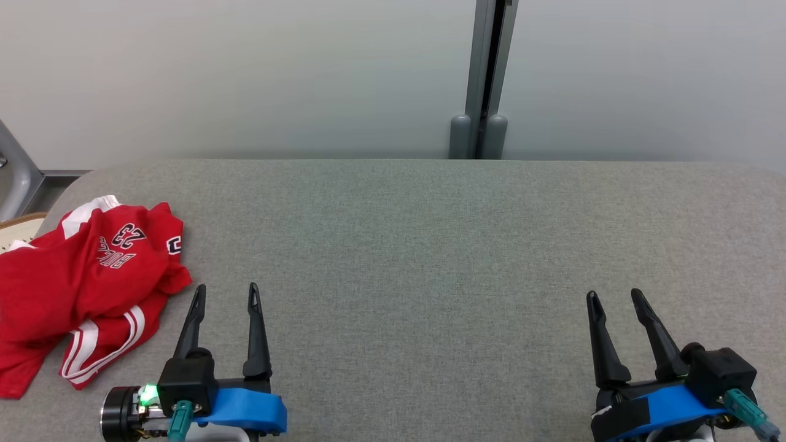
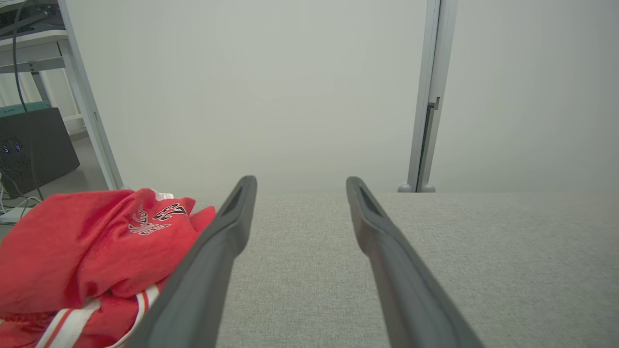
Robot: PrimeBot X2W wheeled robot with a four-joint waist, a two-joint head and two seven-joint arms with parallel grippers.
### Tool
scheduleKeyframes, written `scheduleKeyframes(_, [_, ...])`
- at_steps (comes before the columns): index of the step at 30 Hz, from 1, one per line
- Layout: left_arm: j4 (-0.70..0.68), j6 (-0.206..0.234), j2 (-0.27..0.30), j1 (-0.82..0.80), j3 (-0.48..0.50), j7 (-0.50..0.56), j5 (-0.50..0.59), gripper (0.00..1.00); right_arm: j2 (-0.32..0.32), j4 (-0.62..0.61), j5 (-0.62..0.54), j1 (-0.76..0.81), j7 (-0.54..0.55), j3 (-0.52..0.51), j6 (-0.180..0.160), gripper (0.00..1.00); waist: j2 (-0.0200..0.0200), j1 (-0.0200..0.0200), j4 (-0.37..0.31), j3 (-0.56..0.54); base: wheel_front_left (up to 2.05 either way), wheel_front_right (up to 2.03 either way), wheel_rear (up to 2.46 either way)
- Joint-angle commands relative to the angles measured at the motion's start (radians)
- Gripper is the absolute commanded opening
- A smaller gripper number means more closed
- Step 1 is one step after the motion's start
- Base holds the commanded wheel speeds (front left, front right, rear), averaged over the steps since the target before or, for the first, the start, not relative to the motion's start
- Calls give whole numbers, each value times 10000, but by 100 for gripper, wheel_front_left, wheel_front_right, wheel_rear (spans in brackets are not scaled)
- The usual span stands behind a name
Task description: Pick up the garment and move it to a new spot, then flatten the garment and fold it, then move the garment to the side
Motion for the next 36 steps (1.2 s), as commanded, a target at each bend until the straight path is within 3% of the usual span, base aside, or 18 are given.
scheduleKeyframes(1, [4,64,49,-94,-43,-63,172,100,-76,7,-182,19,-73,0,24,100,0,0,6,1,0,0,0])
scheduleKeyframes(36, [314,18,-24,-100,141,-133,-71,100,-72,548,-382,-129,-133,15,24,100,0,0,277,-33,0,0,0])
